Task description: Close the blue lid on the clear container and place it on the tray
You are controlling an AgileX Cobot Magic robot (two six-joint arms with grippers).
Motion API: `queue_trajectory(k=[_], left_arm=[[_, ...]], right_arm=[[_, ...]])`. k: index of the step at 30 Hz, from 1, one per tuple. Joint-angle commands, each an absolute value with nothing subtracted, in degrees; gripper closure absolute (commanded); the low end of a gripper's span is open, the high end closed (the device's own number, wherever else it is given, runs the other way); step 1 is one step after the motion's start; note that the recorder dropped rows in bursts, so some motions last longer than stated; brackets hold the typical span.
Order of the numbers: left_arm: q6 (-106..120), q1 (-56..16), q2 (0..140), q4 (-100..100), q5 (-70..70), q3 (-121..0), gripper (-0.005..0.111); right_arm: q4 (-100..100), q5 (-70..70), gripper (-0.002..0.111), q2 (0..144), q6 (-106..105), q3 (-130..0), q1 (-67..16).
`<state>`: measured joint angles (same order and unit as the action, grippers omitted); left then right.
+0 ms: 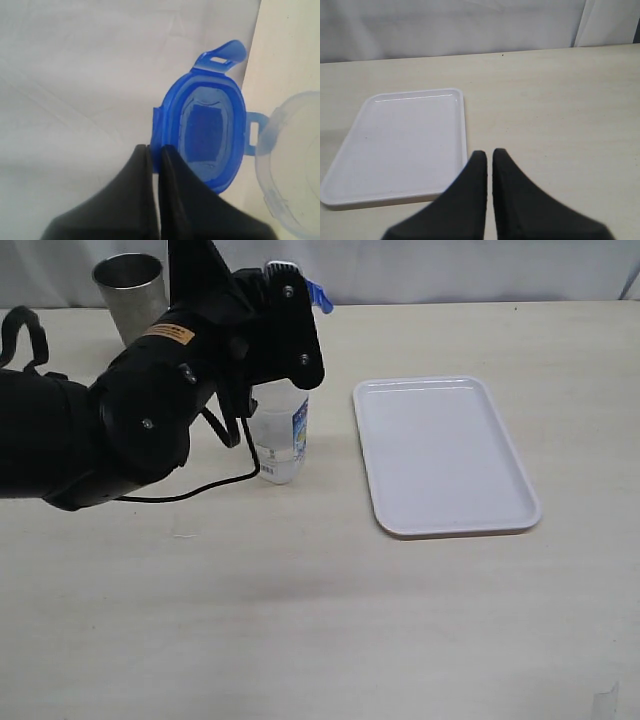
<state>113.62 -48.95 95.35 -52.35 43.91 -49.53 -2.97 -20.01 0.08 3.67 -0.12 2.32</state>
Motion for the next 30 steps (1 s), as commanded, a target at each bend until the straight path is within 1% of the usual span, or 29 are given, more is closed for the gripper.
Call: queue_trajectory(k=[1,9,17,26,30], left_arm=[[116.01,-49.37,95.24,-56.16,45.90,-49.37,0.107],[117.09,-49.63,95.24,-57.71,46.02,-49.37,0.107],[120.09,-52.04,95.24,-59.18,47.40,-49.37,0.107],[120.33,-52.04,95.24,-60.75,47.06,-49.37,0.107],[121.99,-53.13,95.24,-62.15,47.06,-49.37,0.107]], right_arm=[[-3.47,-19.86,0.104,0.00,3.20,0.00,2.55],[-3.47,-19.86,0.104,0.00,3.20,0.00,2.55],[-3.47,-19.86,0.104,0.00,3.20,0.00,2.55],[-3.47,-19.86,0.104,0.00,3.20,0.00,2.55],[-3.47,-19.86,0.104,0.00,3.20,0.00,2.55]])
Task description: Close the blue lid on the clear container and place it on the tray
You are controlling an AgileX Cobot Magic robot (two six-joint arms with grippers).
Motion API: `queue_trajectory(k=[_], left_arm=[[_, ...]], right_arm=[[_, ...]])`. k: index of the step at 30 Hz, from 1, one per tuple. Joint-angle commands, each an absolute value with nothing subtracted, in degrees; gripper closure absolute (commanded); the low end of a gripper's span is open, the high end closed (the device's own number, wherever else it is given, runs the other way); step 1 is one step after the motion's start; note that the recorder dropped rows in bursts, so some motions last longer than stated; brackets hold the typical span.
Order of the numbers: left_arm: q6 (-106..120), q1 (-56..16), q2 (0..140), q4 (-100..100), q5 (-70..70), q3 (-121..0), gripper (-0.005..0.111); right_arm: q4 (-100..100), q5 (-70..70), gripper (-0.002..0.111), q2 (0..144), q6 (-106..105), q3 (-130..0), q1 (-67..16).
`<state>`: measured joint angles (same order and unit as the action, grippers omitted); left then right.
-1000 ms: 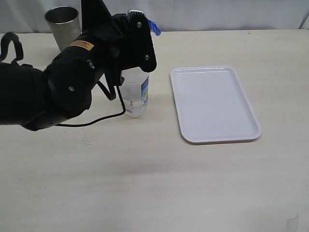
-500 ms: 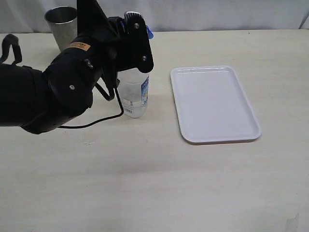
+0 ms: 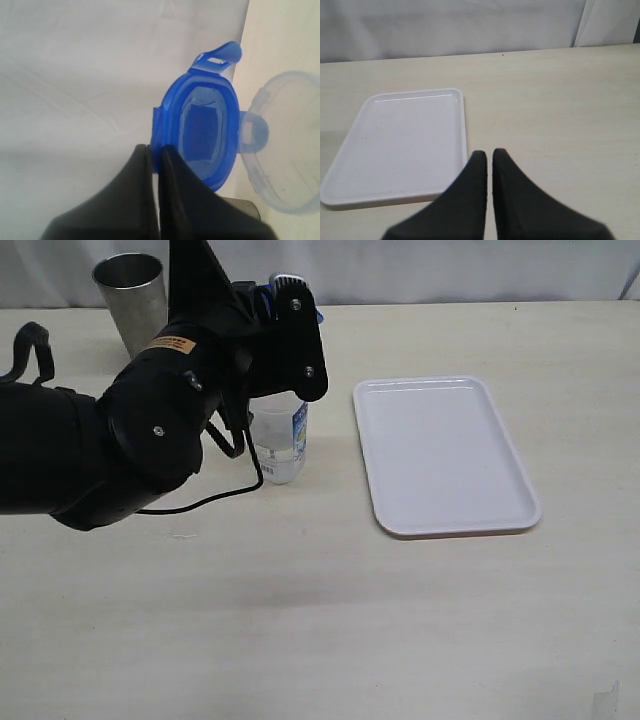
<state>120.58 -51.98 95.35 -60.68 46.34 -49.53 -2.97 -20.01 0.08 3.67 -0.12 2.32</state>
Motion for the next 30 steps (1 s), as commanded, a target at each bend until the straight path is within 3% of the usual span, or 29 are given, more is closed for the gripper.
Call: queue_trajectory(k=[1,30], left_arm=[[122.31,-53.43,95.24,-62.15,47.06,-49.37,0.107],[122.74,-54.02,95.24,-67.94,43.03,-49.37,0.107]], right_arm=[[-3.47,-19.86,0.104,0.00,3.20,0.00,2.55],[-3.47,-19.86,0.104,0.00,3.20,0.00,2.55]])
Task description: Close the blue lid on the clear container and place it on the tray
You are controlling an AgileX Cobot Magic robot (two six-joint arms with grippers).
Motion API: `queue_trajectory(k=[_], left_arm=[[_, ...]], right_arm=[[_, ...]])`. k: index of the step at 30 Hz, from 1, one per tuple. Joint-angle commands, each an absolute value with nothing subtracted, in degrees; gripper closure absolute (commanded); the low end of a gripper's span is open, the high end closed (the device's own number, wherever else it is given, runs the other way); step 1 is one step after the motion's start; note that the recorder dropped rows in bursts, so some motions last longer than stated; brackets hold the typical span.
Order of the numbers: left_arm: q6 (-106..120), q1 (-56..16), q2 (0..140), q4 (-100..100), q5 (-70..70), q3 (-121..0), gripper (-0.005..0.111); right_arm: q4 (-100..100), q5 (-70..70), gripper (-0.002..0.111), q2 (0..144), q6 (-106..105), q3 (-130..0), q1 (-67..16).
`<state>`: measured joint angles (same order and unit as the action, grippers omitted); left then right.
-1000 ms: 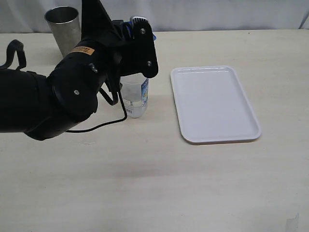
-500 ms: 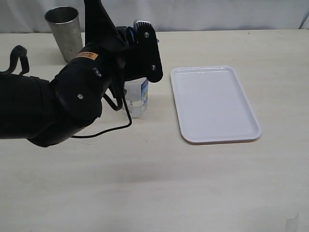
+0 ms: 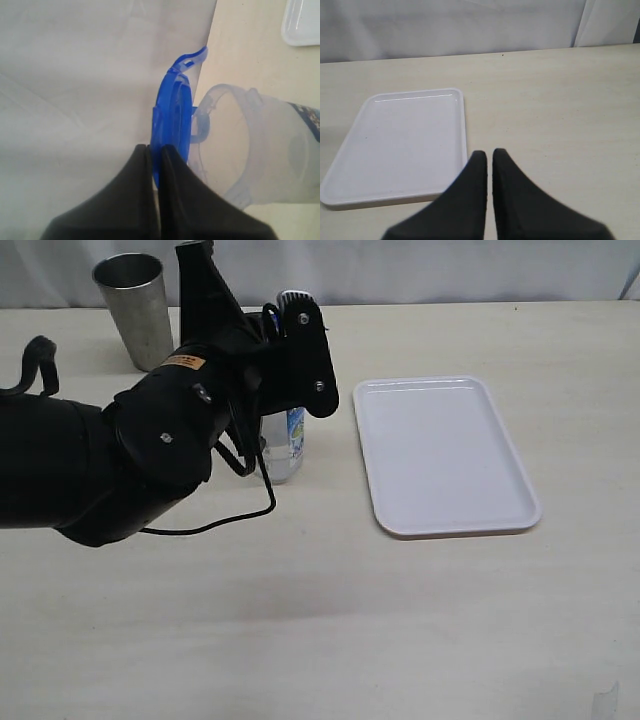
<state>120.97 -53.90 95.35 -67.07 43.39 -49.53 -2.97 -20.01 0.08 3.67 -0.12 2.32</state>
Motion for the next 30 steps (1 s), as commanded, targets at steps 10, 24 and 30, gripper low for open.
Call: queue_trajectory(k=[10,24,30], left_arm=[[122.74,-55.24,95.24,-68.16,44.33,-49.37,0.107],[122.74,-56.33,95.24,-68.37,46.17,-49.37,0.107],[122.74,-56.33,95.24,-68.59,46.17,-49.37,0.107]], right_arm=[[-3.47,-19.86,0.104,0.00,3.20,0.00,2.55],[-3.47,-19.86,0.104,0.00,3.20,0.00,2.55],[-3.47,-19.86,0.104,0.00,3.20,0.00,2.55]])
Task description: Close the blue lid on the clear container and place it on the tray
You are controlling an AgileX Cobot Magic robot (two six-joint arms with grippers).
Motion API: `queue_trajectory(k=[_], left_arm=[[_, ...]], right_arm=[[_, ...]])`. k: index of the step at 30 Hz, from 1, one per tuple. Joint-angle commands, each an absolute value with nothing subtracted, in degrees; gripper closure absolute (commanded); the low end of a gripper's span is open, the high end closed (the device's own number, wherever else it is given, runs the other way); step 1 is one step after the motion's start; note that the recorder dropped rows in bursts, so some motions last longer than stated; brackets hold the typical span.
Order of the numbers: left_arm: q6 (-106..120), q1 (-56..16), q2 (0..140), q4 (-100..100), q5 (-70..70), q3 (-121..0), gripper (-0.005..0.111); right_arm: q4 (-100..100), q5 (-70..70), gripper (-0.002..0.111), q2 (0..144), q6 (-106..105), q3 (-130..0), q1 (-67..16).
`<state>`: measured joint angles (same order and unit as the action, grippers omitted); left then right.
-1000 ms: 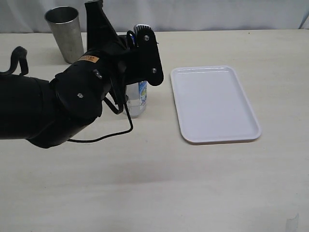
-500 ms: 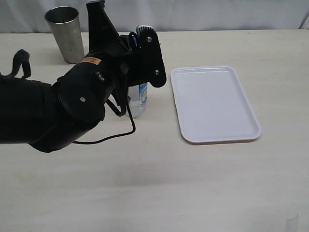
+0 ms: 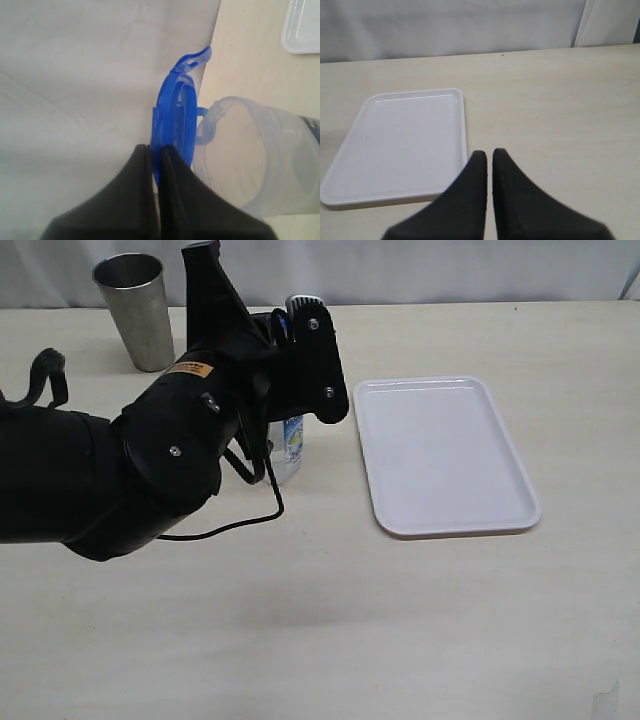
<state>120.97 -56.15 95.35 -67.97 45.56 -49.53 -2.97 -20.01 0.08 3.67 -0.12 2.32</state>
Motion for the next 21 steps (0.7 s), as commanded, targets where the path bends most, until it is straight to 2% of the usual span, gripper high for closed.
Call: queue_trajectory(k=[1,7,21], left_arm=[[122.74,-56.33,95.24,-68.59,46.49,-48.96,0.107],[122.74,-56.66,95.24,-64.06,48.64,-45.30,0.107],[122.74,-57.04,95.24,-64.28,48.24,-45.30,0.107]], right_arm=[[-3.47,-19.86,0.104,0.00,3.20,0.00,2.55],[-3.47,-19.86,0.104,0.00,3.20,0.00,2.55],[-3.47,-19.86,0.104,0.00,3.20,0.00,2.55]])
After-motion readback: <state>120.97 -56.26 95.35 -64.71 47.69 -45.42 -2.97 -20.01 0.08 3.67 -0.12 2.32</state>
